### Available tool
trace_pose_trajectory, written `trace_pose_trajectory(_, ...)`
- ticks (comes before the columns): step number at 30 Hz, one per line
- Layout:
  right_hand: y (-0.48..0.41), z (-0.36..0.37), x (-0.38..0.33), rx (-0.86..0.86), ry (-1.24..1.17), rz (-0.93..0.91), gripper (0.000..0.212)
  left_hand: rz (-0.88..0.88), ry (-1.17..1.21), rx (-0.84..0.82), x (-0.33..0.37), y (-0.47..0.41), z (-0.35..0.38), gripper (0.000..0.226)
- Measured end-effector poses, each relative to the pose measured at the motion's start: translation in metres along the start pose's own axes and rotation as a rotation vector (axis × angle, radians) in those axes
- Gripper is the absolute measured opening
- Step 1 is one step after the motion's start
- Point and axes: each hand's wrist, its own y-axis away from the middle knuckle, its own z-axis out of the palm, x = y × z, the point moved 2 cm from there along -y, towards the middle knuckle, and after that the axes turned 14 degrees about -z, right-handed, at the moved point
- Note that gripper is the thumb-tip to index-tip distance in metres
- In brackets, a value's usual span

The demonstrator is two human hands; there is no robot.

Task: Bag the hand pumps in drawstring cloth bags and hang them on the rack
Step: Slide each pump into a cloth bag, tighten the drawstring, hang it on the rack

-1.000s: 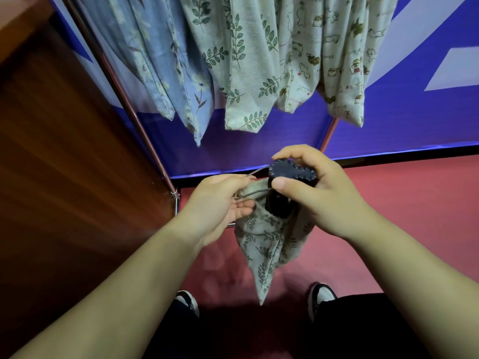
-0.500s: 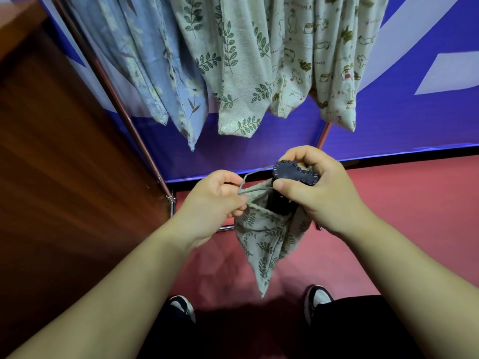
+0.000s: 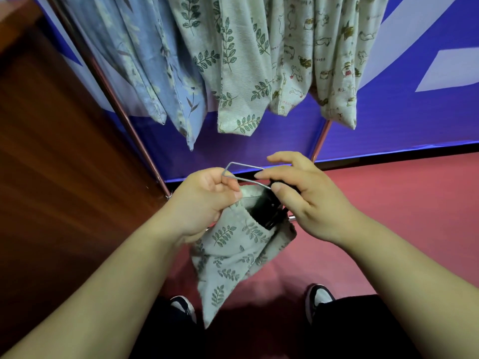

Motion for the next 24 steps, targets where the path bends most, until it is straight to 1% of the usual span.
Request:
trace_pose_trajectory(1, 0.000, 0.000, -0.001, 0.006, 0.004, -0.020, 0.027, -0.009, -0.020, -0.006, 0.001, 0.002, -0.002, 0.021)
trace_pose_trajectory(3, -0.001, -0.002, -0.004, 0.016, 0.008, -0.052, 0.018, -0.020, -0.104, -0.007, 0.002, 0.004, -0.007, 0.029)
trace_pose_trajectory(5, 0.000, -0.005, -0.005, 0.038, -0.015, -0.043, 0.010, -0.024, -0.232, -0.012, 0.001, 0.005, -0.011, 0.035)
trace_pose_trajectory(7, 0.002, -0.008, -0.002, 0.079, -0.064, 0.030, 0.009, -0.027, -0.338, -0.034, 0.000, 0.006, -0.013, 0.034)
trace_pose_trajectory(10, 0.004, -0.008, 0.004, 0.095, -0.150, 0.131, 0.017, -0.022, -0.423, 0.029, -0.003, 0.001, -0.015, 0.029)
trace_pose_trajectory(12, 0.003, -0.007, 0.006, 0.073, -0.202, 0.147, 0.019, -0.036, -0.395, 0.088, -0.006, -0.002, -0.015, 0.022)
trace_pose_trajectory(13, 0.003, -0.008, 0.006, 0.063, -0.235, 0.147, 0.021, -0.054, -0.351, 0.104, -0.008, -0.005, -0.015, 0.023)
trace_pose_trajectory(16, 0.003, -0.011, 0.005, 0.049, -0.303, 0.136, 0.030, -0.100, -0.209, 0.092, -0.015, -0.010, -0.017, 0.042)
trace_pose_trajectory(18, 0.002, -0.013, 0.003, 0.051, -0.303, 0.128, 0.034, -0.083, -0.211, 0.109, -0.016, -0.011, -0.016, 0.046)
trace_pose_trajectory(21, 0.002, -0.018, 0.004, 0.067, -0.227, 0.127, 0.033, -0.024, -0.183, 0.261, -0.010, -0.008, -0.019, 0.031)
trace_pose_trajectory(22, 0.003, -0.020, 0.004, 0.065, -0.216, 0.137, 0.033, -0.019, -0.164, 0.288, -0.008, -0.007, -0.022, 0.033)
trace_pose_trajectory(24, 0.005, -0.023, 0.005, 0.040, -0.215, 0.147, 0.036, -0.003, -0.132, 0.284, -0.005, -0.005, -0.024, 0.030)
